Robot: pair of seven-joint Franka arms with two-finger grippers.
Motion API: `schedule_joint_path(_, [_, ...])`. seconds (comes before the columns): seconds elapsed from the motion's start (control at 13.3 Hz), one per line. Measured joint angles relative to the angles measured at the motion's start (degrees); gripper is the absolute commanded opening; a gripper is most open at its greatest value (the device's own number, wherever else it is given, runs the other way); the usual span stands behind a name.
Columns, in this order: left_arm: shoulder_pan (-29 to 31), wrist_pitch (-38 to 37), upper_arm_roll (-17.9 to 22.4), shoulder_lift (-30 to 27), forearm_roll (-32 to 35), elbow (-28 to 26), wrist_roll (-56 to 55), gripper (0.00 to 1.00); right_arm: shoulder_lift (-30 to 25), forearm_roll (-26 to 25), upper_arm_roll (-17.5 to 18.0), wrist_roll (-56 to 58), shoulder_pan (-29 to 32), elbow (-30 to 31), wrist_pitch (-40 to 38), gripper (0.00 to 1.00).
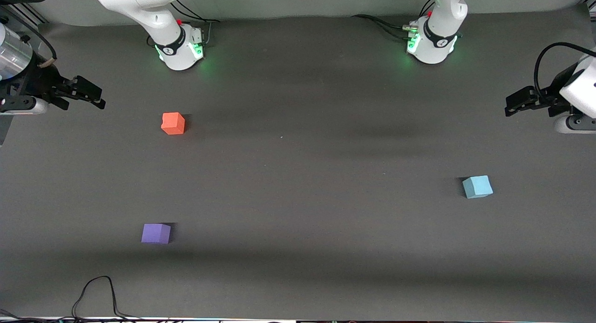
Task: Place blue block between orange and purple blocks
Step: 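Reach the left gripper down toward the light blue block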
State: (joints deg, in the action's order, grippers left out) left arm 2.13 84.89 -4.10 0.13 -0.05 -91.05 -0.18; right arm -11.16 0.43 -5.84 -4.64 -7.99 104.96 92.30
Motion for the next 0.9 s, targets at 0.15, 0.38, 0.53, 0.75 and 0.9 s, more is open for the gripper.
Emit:
schedule_joint_path(0.15, [0.0,-0.1,0.0,0.0,0.0,0.0,0.0,1.0,0.0,0.0,0.0,0.0,0.0,0.0,-0.1,1.0])
schedule_joint_path(0.38, [0.0,-0.8,0.4,0.0,0.0,-0.1,0.0,1.0,0.0,0.0,-0.3,0.0,0.1,0.0,-0.1,1.0])
schedule_joint_path(0.53, [1.0,-0.9,1.8,0.0,0.0,-0.4,1.0,1.0,0.0,0.0,-0.4,0.0,0.2,-0.1,-0.1,1.0])
schedule_joint_path(0.75, [5.5,-0.3,3.1,0.1,0.0,-0.7,4.4,1.0,0.0,0.0,-0.4,0.0,0.5,-0.1,-0.1,1.0])
schedule_joint_path(0.9, [6.4,1.1,3.2,0.3,0.1,-0.8,4.9,1.0,0.0,0.0,-0.4,0.0,0.8,-0.1,-0.1,1.0])
